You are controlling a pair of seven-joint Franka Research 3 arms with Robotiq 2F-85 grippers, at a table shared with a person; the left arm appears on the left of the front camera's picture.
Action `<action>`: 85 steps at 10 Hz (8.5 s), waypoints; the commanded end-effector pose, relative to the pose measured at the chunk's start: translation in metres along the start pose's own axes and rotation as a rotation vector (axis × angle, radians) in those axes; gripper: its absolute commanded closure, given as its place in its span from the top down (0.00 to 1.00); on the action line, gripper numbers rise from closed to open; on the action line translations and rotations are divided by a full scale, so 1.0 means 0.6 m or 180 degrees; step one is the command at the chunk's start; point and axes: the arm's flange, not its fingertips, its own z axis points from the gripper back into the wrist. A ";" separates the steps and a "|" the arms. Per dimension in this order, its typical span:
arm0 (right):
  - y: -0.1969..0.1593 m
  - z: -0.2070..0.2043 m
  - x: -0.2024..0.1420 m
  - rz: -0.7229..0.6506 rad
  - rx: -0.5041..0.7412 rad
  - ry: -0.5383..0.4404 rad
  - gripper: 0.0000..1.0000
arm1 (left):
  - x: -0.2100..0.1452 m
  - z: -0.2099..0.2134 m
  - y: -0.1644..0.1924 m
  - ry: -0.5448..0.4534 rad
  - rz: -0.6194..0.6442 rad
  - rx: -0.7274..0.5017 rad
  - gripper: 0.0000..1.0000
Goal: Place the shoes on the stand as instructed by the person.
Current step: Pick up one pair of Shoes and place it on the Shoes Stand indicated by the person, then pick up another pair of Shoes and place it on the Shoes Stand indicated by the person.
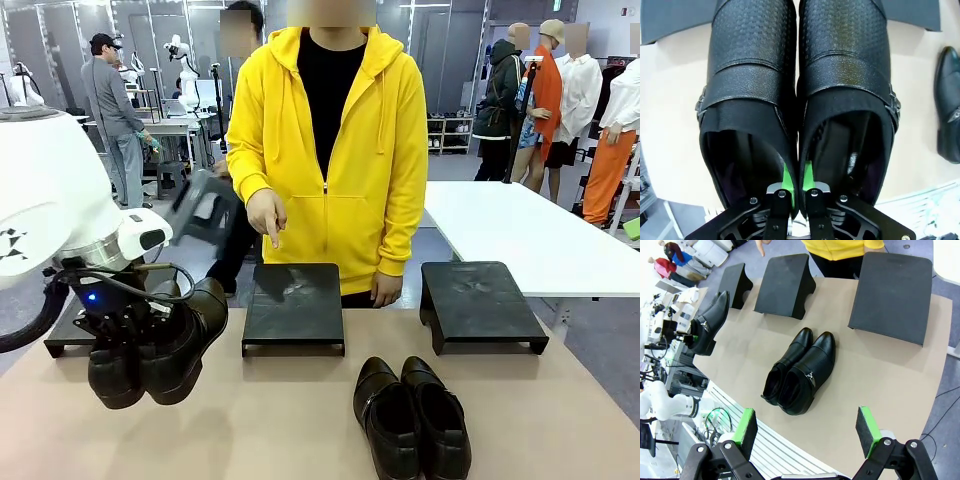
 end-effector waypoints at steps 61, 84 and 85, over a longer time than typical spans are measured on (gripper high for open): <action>-0.001 0.000 0.000 0.0052 0.0030 -0.0024 1.00 | 0.235 -0.038 -0.150 0.0185 -0.0144 -0.0789 0.73; -0.001 0.000 0.000 0.0052 0.0030 -0.0024 1.00 | -0.173 -0.115 0.549 0.0229 0.1010 -0.4096 1.00; -0.001 0.000 0.000 0.0052 0.0030 -0.0024 1.00 | -0.173 -0.115 0.549 0.0229 0.1010 -0.4096 1.00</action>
